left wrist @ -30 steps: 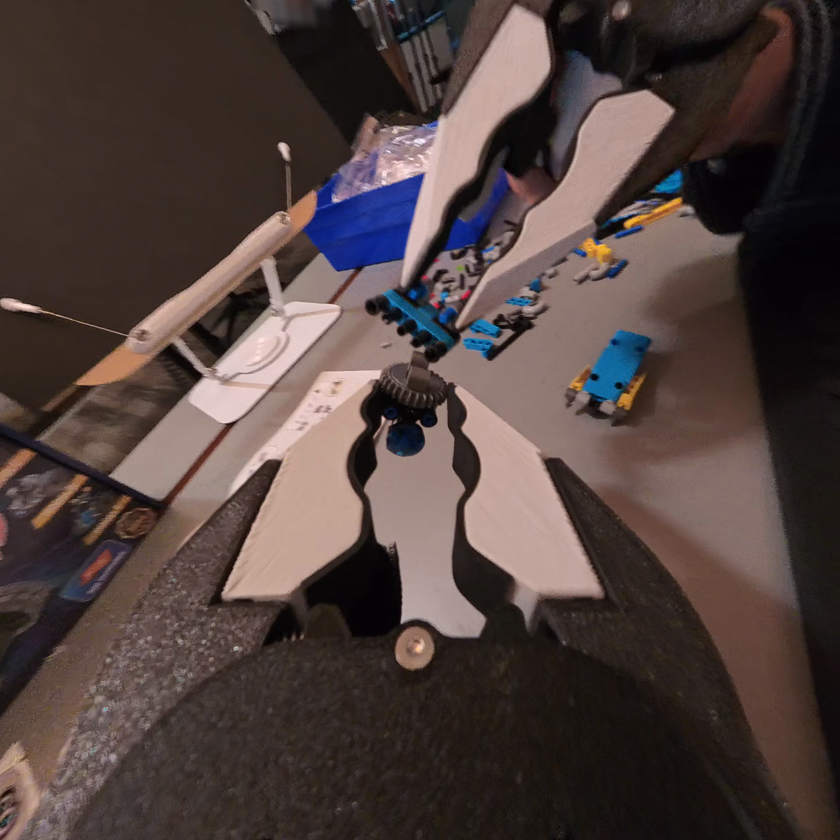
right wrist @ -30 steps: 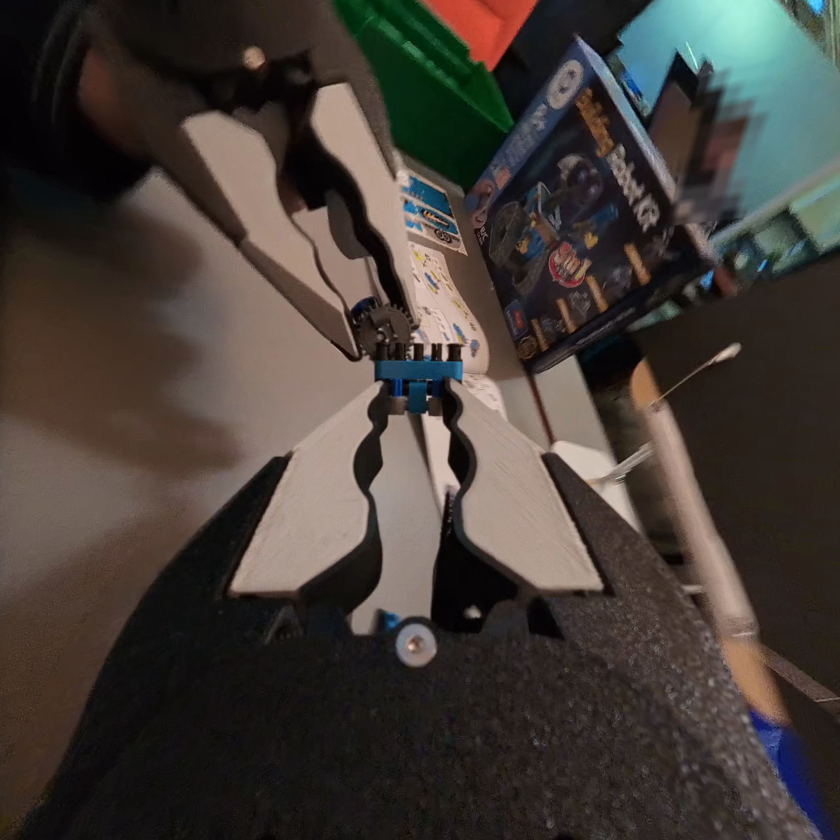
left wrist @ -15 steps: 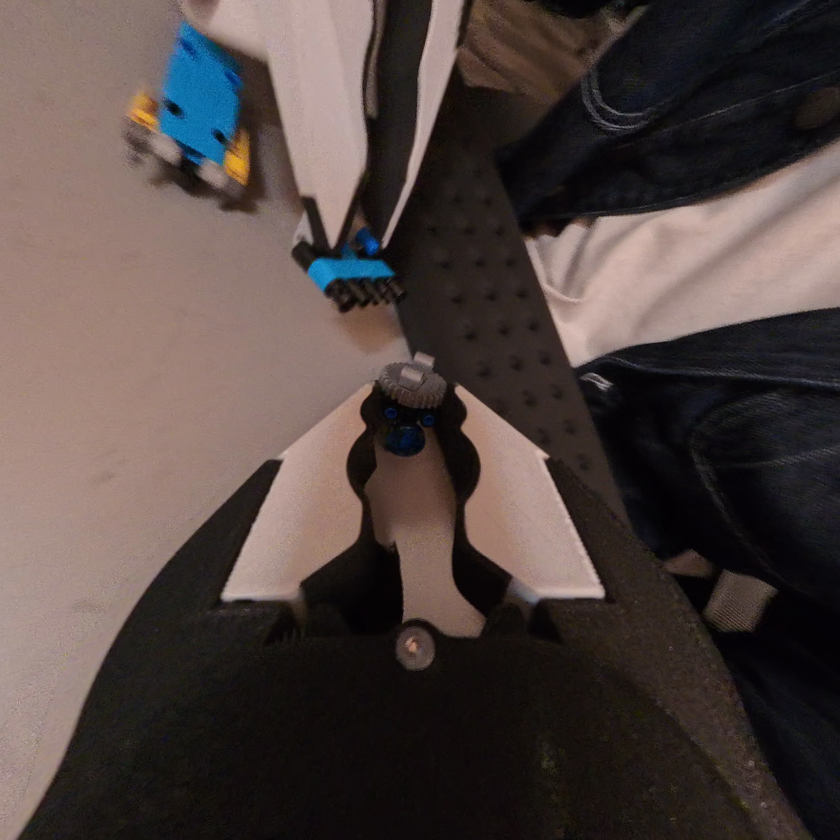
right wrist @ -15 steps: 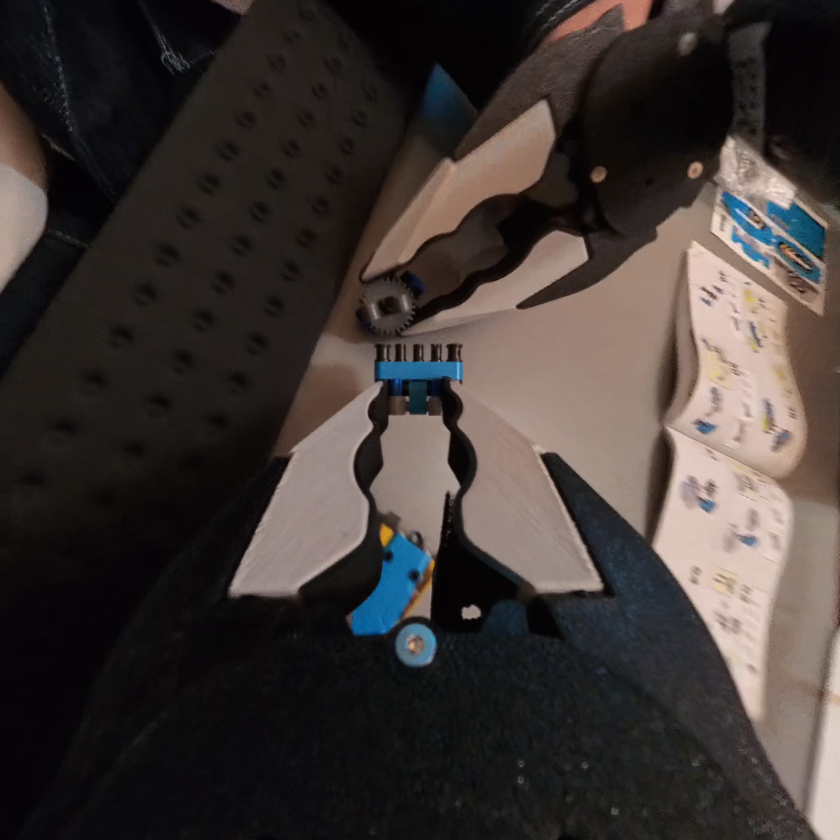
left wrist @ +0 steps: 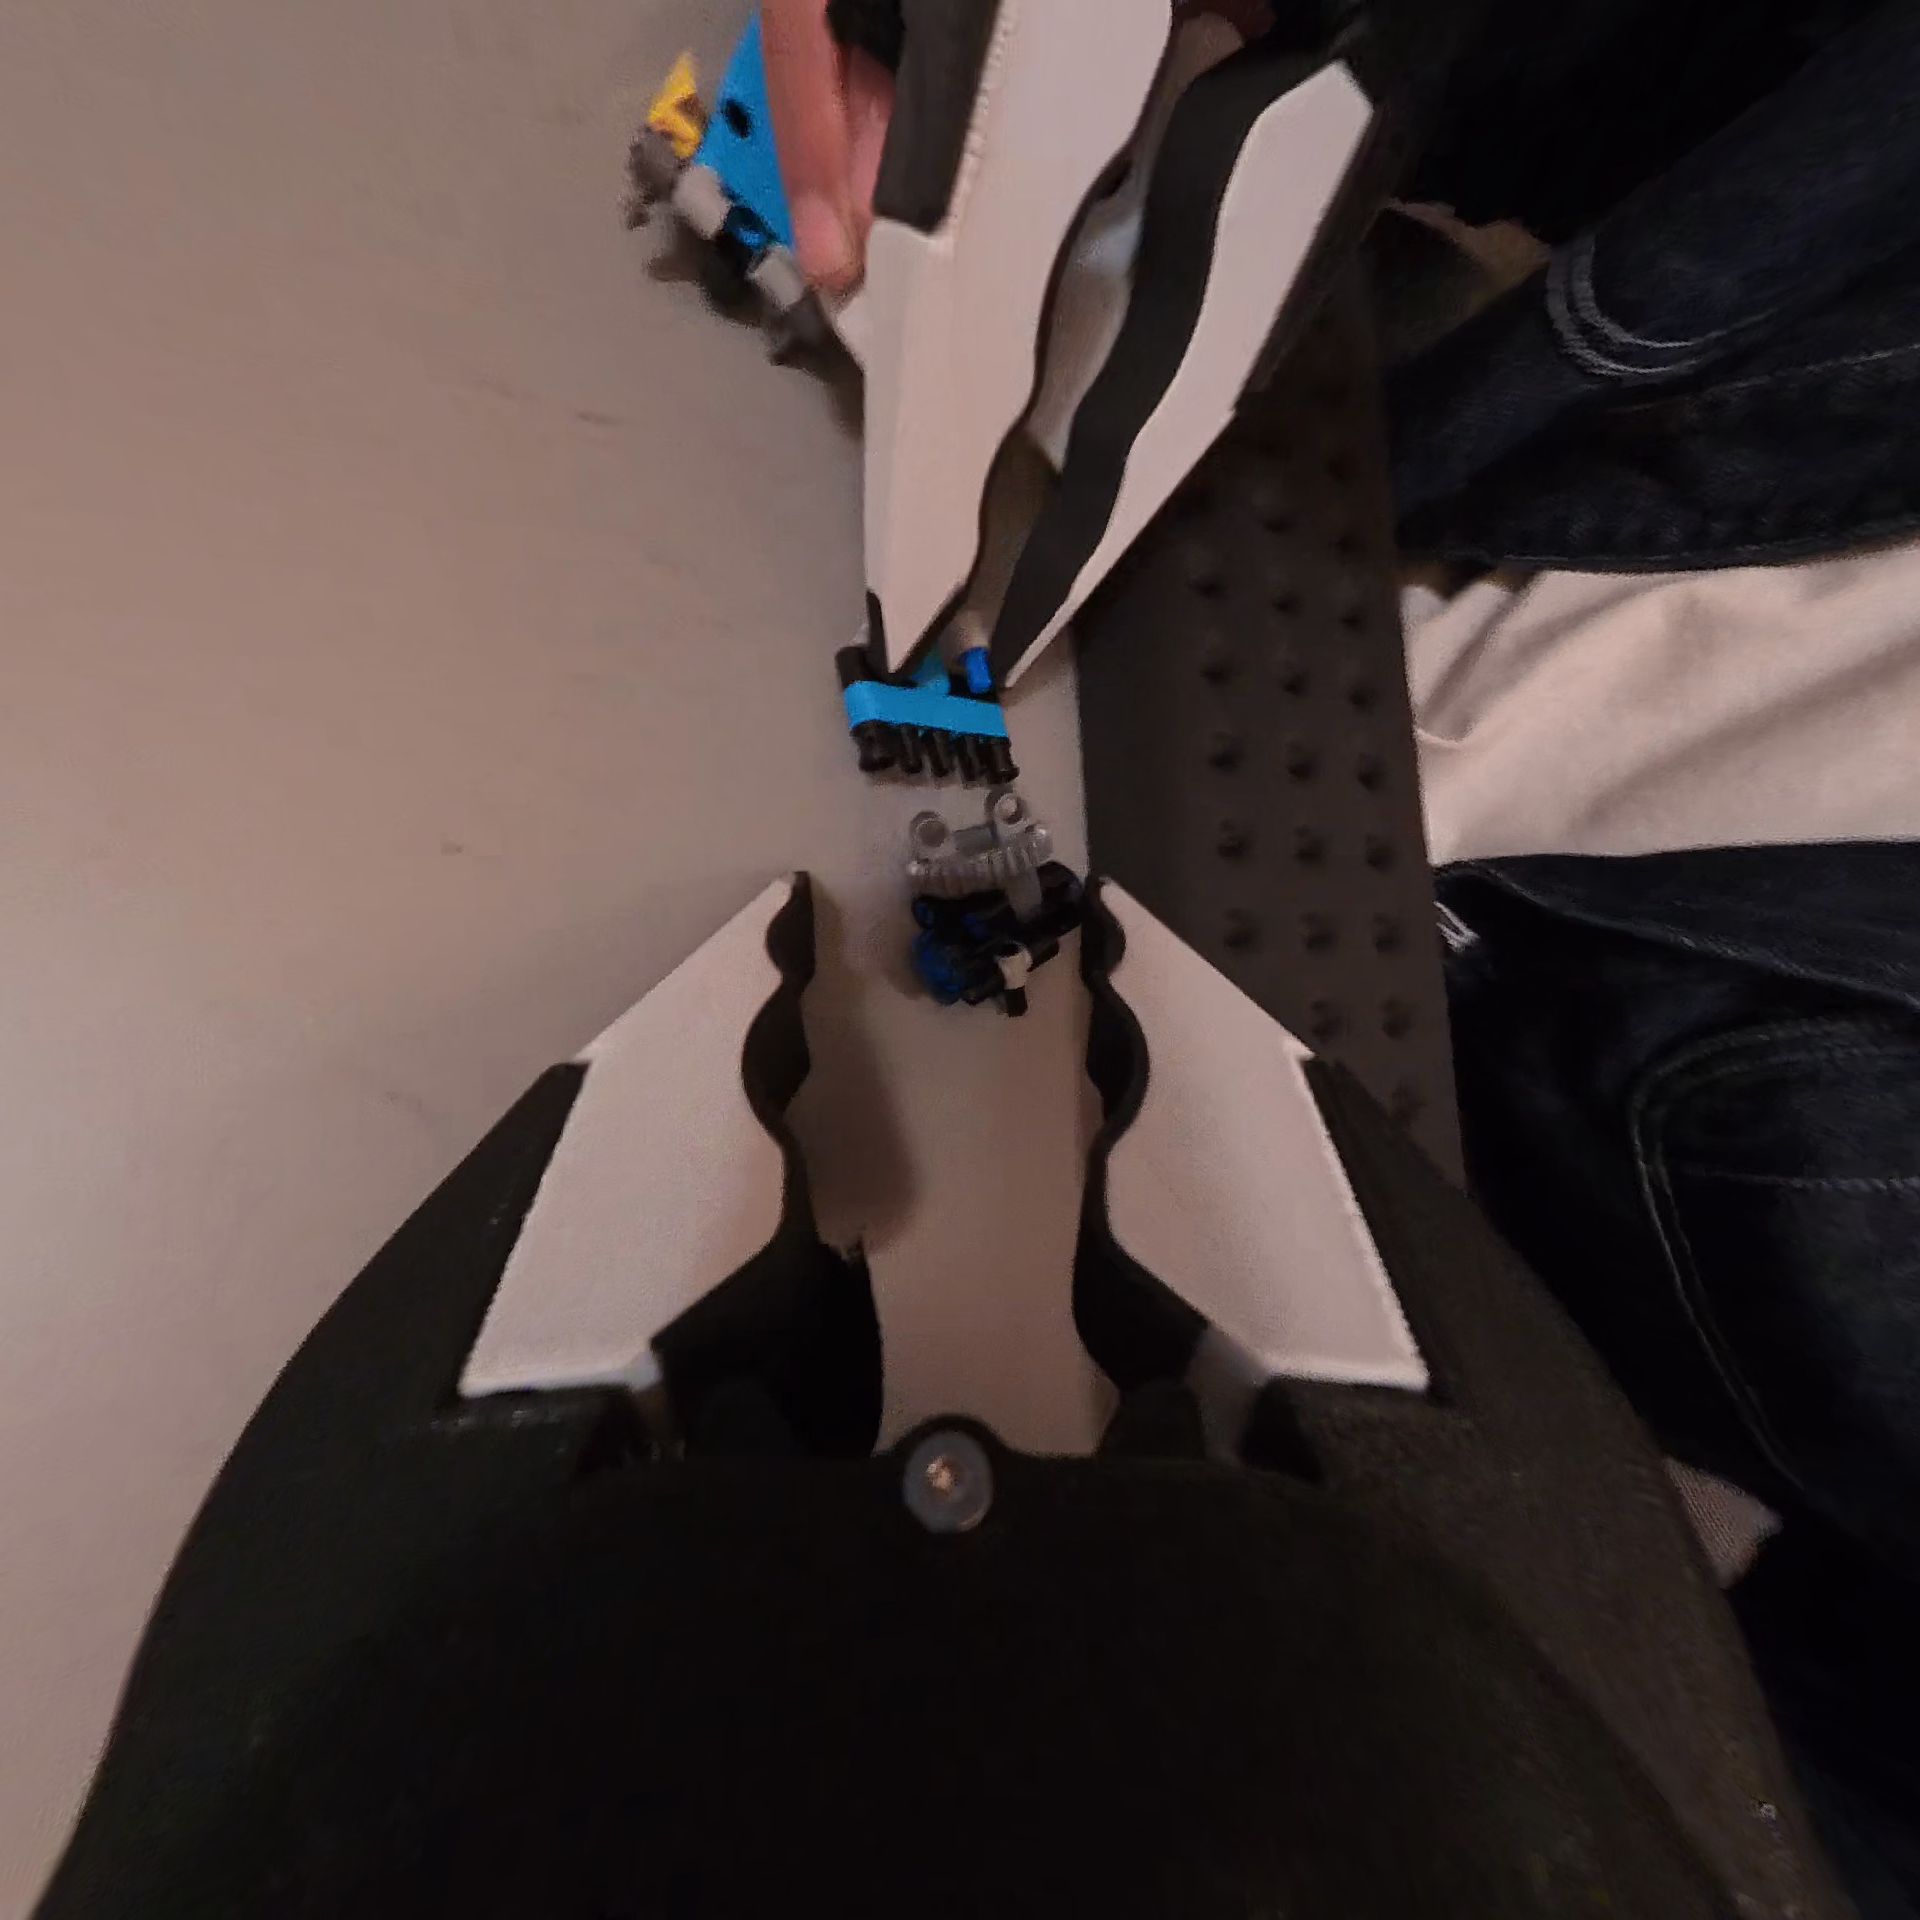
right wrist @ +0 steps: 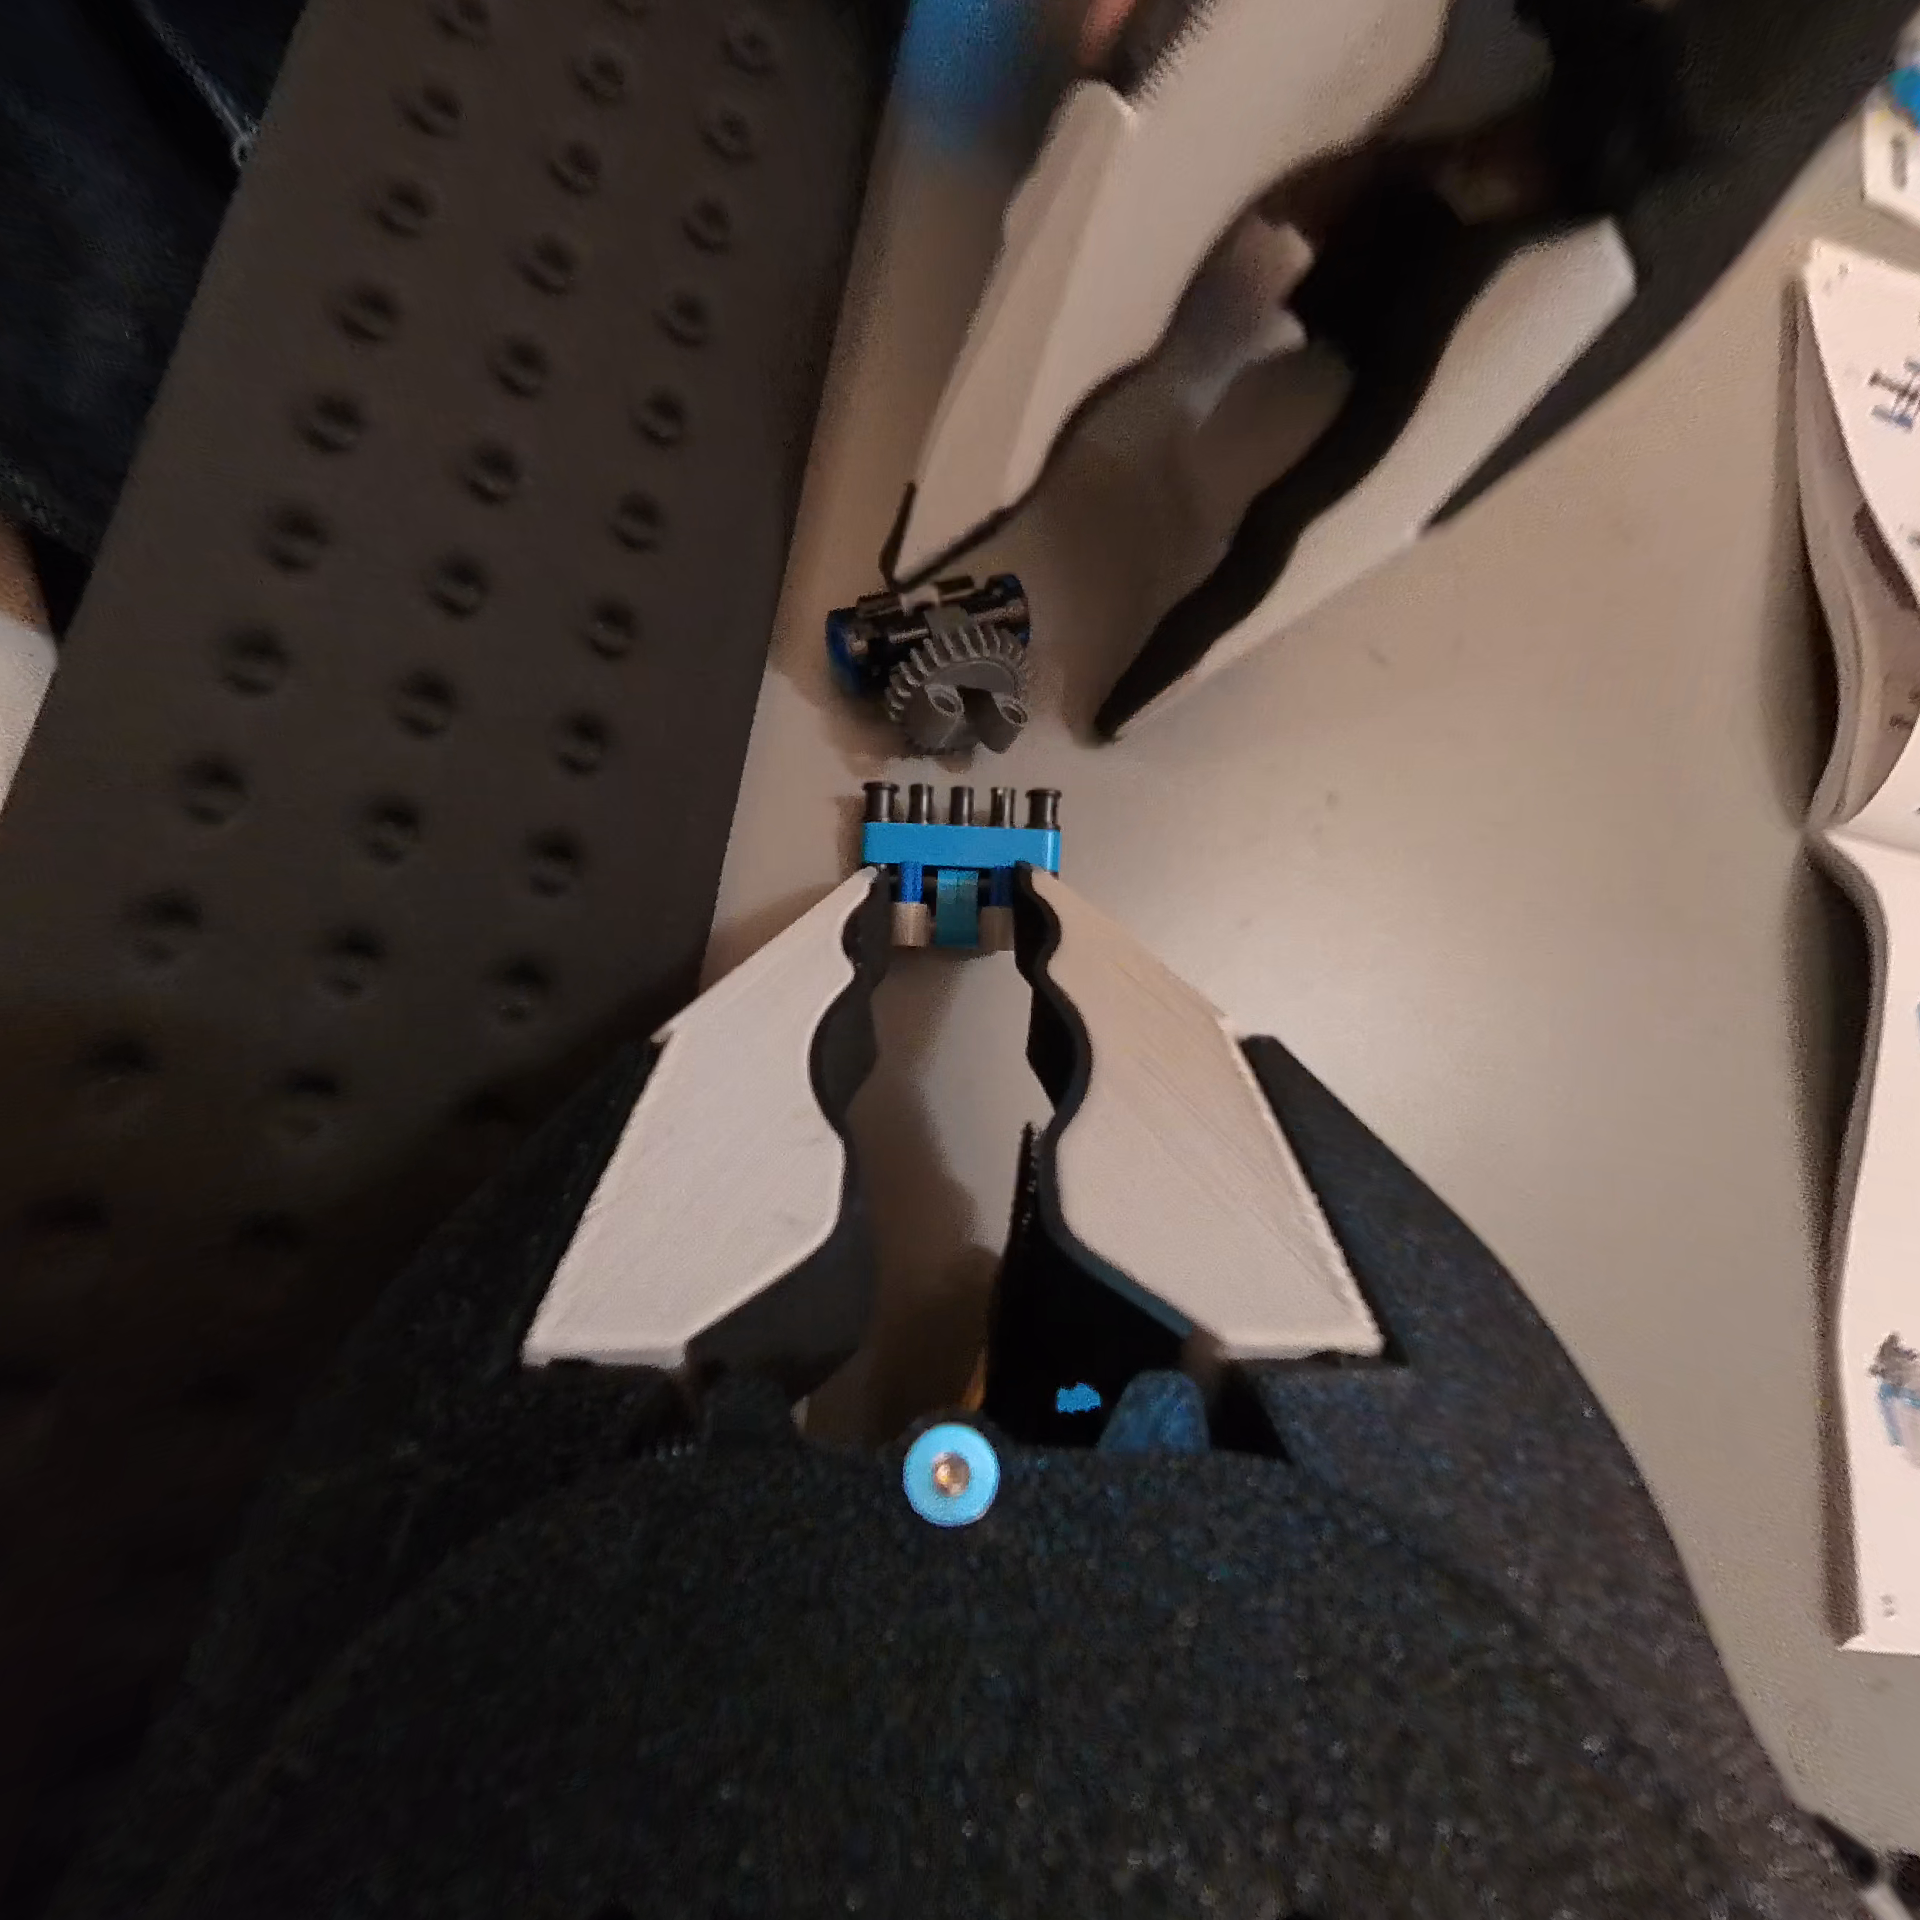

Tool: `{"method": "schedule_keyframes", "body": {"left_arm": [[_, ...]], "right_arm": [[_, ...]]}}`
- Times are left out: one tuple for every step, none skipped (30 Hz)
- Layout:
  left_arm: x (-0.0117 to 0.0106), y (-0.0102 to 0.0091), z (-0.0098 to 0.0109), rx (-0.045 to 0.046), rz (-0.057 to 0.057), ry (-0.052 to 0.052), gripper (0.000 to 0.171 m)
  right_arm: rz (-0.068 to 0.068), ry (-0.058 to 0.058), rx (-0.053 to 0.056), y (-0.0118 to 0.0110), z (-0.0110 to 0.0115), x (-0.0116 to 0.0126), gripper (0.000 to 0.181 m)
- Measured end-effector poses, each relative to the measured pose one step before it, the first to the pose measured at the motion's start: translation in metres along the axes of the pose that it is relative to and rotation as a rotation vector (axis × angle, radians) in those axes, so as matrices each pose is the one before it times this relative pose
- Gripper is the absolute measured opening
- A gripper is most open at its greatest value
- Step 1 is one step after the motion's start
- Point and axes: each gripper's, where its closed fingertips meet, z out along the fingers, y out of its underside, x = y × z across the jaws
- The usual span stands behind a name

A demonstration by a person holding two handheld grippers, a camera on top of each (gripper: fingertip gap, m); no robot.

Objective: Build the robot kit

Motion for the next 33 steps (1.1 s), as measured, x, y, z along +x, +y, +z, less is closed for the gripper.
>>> {"method": "schedule_keyframes", "body": {"left_arm": [[-0.00264,-0.00001,-0.00129,0.01072,-0.0173,-0.0774,0.052],[-0.00098,-0.00148,-0.00063,0.02349,-0.0189,-0.0696,0.052],[0.00225,-0.00174,0.00025,0.02626,-0.0164,-0.0493,0.052],[0.00531,-0.00178,0.00087,0.02621,-0.0128,-0.0254,0.051],[0.00668,-0.00128,0.00176,0.01966,-0.0071,-0.0069,0.05],[0.00464,-0.00089,0.00192,0.0093,-0.0012,-0.007,0.05],[-0.00018,-0.00053,0.00142,-0.00145,0.0005,-0.0221,0.049],[-0.00206,-0.00047,0.00088,-0.01036,-0.0013,-0.0186,0.048],[-0.00056,-0.00094,0.00054,-0.01279,-0.0009,0.0041,0.048],[-0.0007,-0.00186,0.0003,-0.00892,-0.0029,0.0131,0.048],[-0.00213,-0.00128,0.00085,-0.01263,-0.0102,0.0113,0.044],[-0.0027,0.00016,0.00131,-0.02114,-0.0124,0.0071,0.042],[-0.00203,0.00114,0.00148,-0.02313,-0.0069,0.0048,0.042],[-0.00138,0.0021,0.00163,-0.02667,-0.0011,0.0025,0.039],[-0.00033,0.00209,0.00114,-0.02324,0.0029,0.0021,0.036],[0.00154,0.00131,0.00087,-0.0152,0.0026,0.009,0.034],[0.00144,0.00124,0.00067,-0.01146,0.001,0.0061,0.029],[0.00046,0.00062,0.00021,-0.00499,-0.0004,-0.0003,0.028],[0.00001,-0.00006,-0.00015,0.00004,-0.0002,-0.0027,0.028],[0.00067,-0.00063,-0.0002,0.00635,0.0089,-0.0017,0.027],[0.00152,0.0,0.00011,0.00481,0.013,0.0023,0.027],[0.00052,-0.0001,-0.00014,0.00513,0.0128,-0.0046,0.027],[-0.00081,-0.00185,-0.00113,0.0178,0.0164,-0.0168,0.027],[-0.00173,-0.0023,-0.00195,0.0255,0.0153,-0.022,0.027],[-0.00175,-0.00202,-0.00267,0.02757,0.0074,-0.0209,0.027],[-0.00159,-0.00258,-0.00335,0.03776,0.0115,-0.0204,0.027],[-0.00162,-0.00262,-0.00362,0.04143,0.0117,-0.0216,0.027],[0.00059,-0.00262,-0.00379,0.044,0.0204,-0.0111,0.027],[0.00238,-0.00446,-0.00456,0.05861,0.0341,-0.0086,0.027],[0.00244,-0.00575,-0.00464,0.06573,0.0286,-0.0091,0.027],[0.00185,-0.00449,-0.00426,0.05477,0.014,-0.0064,0.027],[0.00066,-0.00312,-0.00326,0.04414,0.0081,-0.0069,0.027],[-0.00047,-0.00225,-0.00236,0.03784,0.0085,-0.0101,0.027]], "right_arm": [[0.031,-0.0032,-0.0015,0.00142,-0.00078,0.00017,0.023],[0.0322,-0.0065,-0.0053,0.00178,-0.00125,-0.00026,0.023],[0.0267,-0.0073,-0.0049,0.00183,-0.00145,-0.00023,0.023],[0.0248,0.0001,0.0028,0.00152,-0.00108,0.00108,0.023],[0.0233,-0.0045,0.0047,0.00135,-0.00043,0.00076,0.023],[0.0219,-0.0188,0.0085,0.00039,-0.00019,-0.00124,0.023],[0.0177,-0.022,0.0057,0.00035,0.00028,-0.00176,0.023],[0.012,-0.0106,0.0049,-0.00008,0.00014,-0.00039,0.023],[0.0038,-0.0087,0.003,-0.00024,-0.0004,-0.00105,0.023],[-0.0002,-0.0087,0.0052,-0.00065,-0.00039,-0.00177,0.023],[-0.0018,0.0021,0.0048,-0.00069,-0.00072,-0.0003,0.024],[-0.0024,0.0083,0.0048,-0.00056,-0.00099,0.00033,0.026],[-0.0016,0.0133,0.0057,-0.00058,-0.00134,0.00106,0.028],[0.0027,0.0244,0.0053,-0.00006,-0.00161,0.00299,0.031],[0.0062,0.0218,0.0024,0.00057,-0.00176,0.00258,0.034],[0.0114,0.0117,0.0056,0.00047,-0.00187,0.00096,0.037],[0.0161,0.0045,0.0111,-0.00017,-0.00151,-0.00018,0.041],[0.0196,0.0047,0.0117,-0.00012,-0.00093,-0.0004,0.046],[0.0227,0.0059,0.0107,-0.00046,0.00005,-0.00032,0.052],[0.0263,0.0012,0.0118,-0.00105,0.00101,-0.0011,0.059],[0.0263,-0.0078,0.0061,-0.00065,0.00222,-0.00262,0.065],[0.0198,-0.0022,-0.0058,0.00075,0.00237,-0.0018,0.069],[0.0069,0.0096,-0.0096,0.00059,0.00184,-0.00058,0.07],[-0.0069,0.0084,-0.0139,0.00101,0.00153,-0.00105,0.072],[-0.0113,0.0093,-0.0094,0.00047,0.00153,-0.00073,0.071],[-0.0075,0.0053,-0.0057,0.00019,0.00121,-0.00015,0.068],[-0.0095,0.0026,-0.0107,0.00091,0.00106,-0.00019,0.064],[-0.0213,0.0099,-0.0174,0.00172,0.00038,0.0009,0.058],[-0.0309,0.0245,-0.0109,0.00111,-0.00088,0.00268,0.052],[-0.0329,0.0164,0.0055,-0.00133,-0.00124,0.0008,0.051],[-0.0211,0.0047,0.0053,-0.00127,0.00007,-0.0008,0.051],[-0.0115,-0.0028,-0.0176,0.00229,0.00185,-0.00078,0.052],[-0.0062,-0.0028,-0.0206,0.00282,0.00269,-0.00002,0.053]]}}
